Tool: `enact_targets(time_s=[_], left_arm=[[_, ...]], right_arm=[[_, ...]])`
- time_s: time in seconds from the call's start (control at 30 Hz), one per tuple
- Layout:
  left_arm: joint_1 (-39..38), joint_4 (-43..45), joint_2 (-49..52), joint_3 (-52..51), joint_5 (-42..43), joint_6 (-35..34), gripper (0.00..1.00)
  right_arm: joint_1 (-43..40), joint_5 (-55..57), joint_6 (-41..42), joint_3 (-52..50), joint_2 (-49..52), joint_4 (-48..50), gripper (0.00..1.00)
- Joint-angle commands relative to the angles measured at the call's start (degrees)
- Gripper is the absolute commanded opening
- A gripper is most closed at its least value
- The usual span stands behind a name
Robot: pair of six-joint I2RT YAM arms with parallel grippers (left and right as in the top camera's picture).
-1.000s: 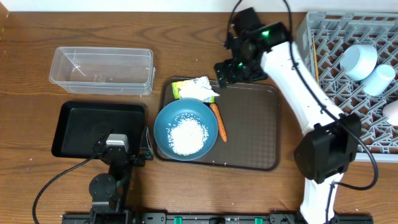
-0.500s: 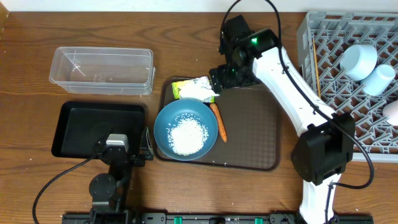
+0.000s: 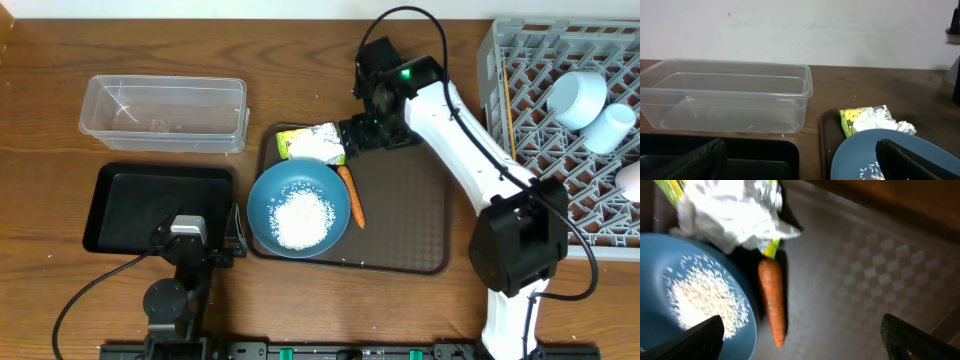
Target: Sort waste into correct bins and load items into the dishwasher rack
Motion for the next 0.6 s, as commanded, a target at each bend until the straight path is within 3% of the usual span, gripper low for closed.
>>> enact_targets(time_s=[0.0, 0.17, 0.37, 0.57], left_arm=[[-0.2, -1.5, -0.3, -1.2, 0.8, 0.2, 0.98], [-0.2, -1.5, -0.3, -1.2, 0.8, 0.2, 0.98], [-0.2, -1.5, -0.3, -1.2, 0.8, 0.2, 0.98], [-0.2, -1.5, -0.3, -1.2, 0.8, 0.2, 0.98]], right_arm=[[-4.2, 0.1, 0.7, 4.5, -3.3, 0.2, 0.99], [-10.9, 1.9, 0.6, 7.0, -4.7, -0.3, 0.99], [-19.8, 13.9, 0.6, 6.4, -4.6, -5.0, 0.99], [-25.6, 12.5, 0.7, 6.4, -4.6, -4.9, 0.99]])
